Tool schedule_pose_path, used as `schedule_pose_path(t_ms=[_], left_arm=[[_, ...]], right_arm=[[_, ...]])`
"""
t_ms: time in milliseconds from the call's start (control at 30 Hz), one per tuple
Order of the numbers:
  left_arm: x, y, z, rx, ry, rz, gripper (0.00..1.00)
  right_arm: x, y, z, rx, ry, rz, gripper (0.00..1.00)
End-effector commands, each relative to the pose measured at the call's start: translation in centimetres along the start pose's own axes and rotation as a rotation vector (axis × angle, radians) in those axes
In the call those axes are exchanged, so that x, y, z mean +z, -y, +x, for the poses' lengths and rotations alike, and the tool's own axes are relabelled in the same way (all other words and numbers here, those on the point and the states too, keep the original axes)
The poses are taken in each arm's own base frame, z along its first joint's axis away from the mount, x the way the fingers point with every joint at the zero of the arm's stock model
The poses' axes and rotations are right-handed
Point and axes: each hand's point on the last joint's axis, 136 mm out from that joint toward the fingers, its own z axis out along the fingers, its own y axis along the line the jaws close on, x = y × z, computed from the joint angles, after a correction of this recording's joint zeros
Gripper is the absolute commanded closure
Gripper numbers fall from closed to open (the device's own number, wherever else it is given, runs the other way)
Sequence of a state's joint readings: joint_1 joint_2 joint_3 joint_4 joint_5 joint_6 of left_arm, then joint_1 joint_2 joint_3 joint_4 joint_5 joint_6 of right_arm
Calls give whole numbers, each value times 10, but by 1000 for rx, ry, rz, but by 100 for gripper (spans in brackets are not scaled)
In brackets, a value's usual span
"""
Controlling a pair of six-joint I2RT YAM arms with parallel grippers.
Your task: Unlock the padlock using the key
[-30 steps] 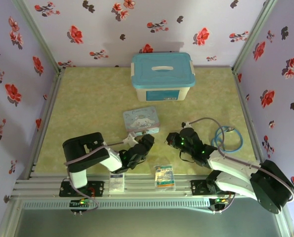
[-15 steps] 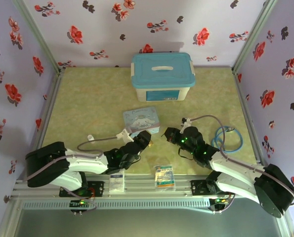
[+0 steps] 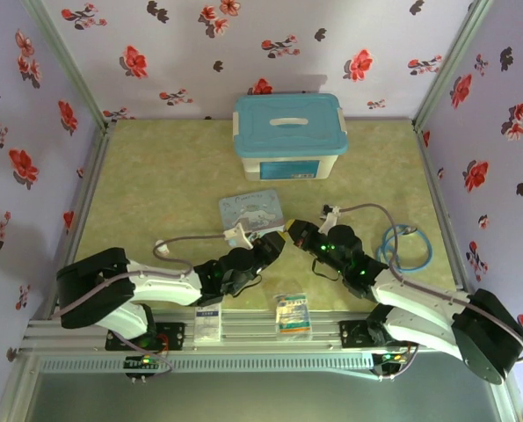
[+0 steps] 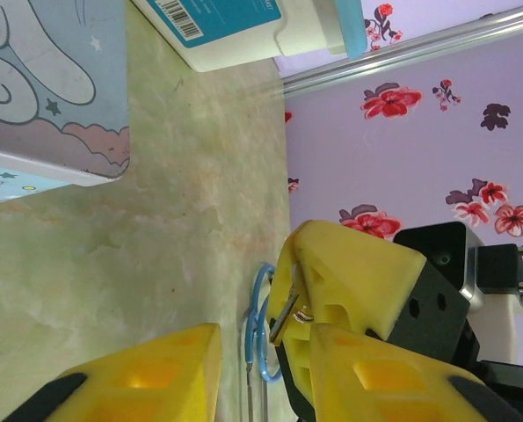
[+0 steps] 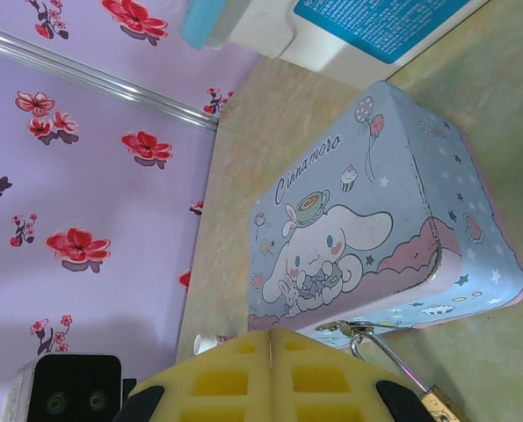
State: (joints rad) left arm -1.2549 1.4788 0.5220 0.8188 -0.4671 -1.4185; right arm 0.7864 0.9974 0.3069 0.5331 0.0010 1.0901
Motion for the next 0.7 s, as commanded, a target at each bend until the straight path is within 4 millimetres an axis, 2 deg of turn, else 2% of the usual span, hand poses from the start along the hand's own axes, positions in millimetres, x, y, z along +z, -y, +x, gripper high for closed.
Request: schedule_pose_path(t_ms=[0, 100, 267, 333, 467, 667], left_arm=[[3, 12, 1, -22, 1, 49, 70], [3, 13, -1, -33, 13, 69, 77], [4, 13, -4, -34, 21, 71, 83], [2, 11, -7, -42, 38, 65, 83], [-3, -2, -14, -89, 75, 45, 76], [3, -10, -11, -167, 81, 78, 80]], right_arm=[[3, -20, -9, 21, 37, -57, 100], [5, -26, -3, 14, 18, -76, 100], [7, -23, 3, 19, 5, -73, 100], [6, -21, 3, 24, 9, -71, 100], [3, -17, 2, 27, 20, -61, 100], [6, -20, 6, 25, 1, -68, 100]])
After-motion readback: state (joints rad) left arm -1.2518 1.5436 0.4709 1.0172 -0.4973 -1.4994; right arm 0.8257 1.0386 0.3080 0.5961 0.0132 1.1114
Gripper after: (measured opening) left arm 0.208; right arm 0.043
